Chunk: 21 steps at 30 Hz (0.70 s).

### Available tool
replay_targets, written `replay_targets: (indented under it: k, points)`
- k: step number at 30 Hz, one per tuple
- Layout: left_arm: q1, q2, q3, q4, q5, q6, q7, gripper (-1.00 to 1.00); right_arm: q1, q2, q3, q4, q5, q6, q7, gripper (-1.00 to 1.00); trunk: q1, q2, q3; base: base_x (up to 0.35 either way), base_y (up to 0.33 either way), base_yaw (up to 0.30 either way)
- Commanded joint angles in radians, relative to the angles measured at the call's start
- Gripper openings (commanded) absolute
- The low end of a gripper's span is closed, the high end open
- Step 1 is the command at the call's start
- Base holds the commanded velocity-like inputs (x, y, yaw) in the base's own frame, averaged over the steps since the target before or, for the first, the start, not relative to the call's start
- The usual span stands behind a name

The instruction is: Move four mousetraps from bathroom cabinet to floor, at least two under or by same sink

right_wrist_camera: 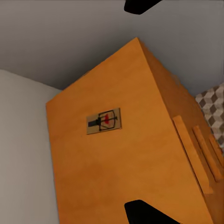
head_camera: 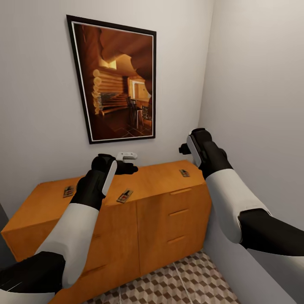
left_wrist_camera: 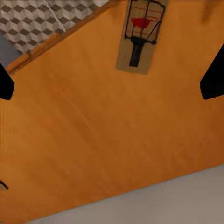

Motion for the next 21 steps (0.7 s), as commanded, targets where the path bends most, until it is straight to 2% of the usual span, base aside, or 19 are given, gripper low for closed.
replay_targets:
  k: [1, 13, 21]
  points:
    - [-0.001, 0.000, 0.000, 0.000, 0.000, 0.004, -0.002, 1.00, -0.001, 0.000, 0.001, 0.009, 0.001, 0.005, -0.001, 1.00, 0.001, -0.001, -0.001, 0.302, 0.000, 0.000]
    - [-0.001, 0.000, 0.002, 0.000, 0.000, 0.004, -0.002, 1.00, -0.001, 0.001, 0.003, 0.064, 0.002, 0.005, -0.002, 1.00, 0.001, -0.001, -0.001, 0.306, 0.000, 0.000]
    - [-0.001, 0.001, 0.002, -0.001, -0.003, 0.004, -0.002, 1.00, -0.001, 0.001, 0.002, 0.070, 0.004, 0.005, -0.002, 1.00, 0.001, -0.001, -0.001, 0.133, 0.000, 0.000]
